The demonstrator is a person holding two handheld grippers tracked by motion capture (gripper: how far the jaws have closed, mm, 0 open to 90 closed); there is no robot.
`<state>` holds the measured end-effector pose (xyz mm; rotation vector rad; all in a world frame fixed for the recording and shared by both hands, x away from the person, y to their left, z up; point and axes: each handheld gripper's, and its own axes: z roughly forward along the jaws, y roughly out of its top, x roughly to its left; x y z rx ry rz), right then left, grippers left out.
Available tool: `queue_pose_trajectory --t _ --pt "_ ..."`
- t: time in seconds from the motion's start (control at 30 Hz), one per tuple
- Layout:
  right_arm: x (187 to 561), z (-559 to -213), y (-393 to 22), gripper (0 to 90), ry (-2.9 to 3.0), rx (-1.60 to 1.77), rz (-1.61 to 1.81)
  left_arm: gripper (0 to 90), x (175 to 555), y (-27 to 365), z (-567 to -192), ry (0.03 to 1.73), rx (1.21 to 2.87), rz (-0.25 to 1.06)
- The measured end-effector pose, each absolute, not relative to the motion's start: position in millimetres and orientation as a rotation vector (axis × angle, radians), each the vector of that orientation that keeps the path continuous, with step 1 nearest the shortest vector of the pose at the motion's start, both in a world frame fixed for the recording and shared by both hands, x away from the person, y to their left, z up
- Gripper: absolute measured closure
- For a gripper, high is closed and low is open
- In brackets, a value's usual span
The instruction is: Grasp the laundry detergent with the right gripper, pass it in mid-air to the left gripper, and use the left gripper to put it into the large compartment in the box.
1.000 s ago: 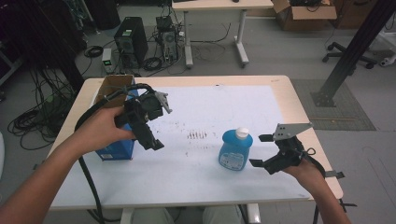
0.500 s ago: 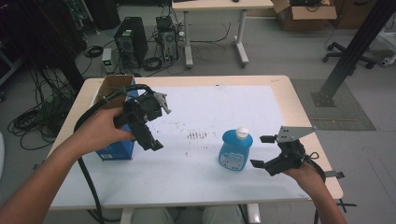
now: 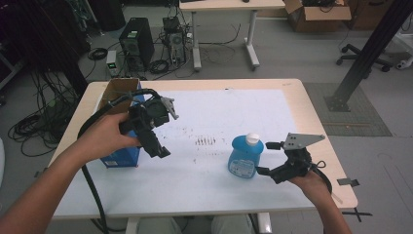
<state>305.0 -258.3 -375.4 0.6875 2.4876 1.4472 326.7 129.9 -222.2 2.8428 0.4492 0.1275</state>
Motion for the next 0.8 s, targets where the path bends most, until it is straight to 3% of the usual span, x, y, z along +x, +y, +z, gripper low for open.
queue_pose_trajectory --t 0.8 --pt "318 -394 -228 7.5 2.454 0.687 1.530 5.6 328 128 -223 0.452 2.850 0.123"
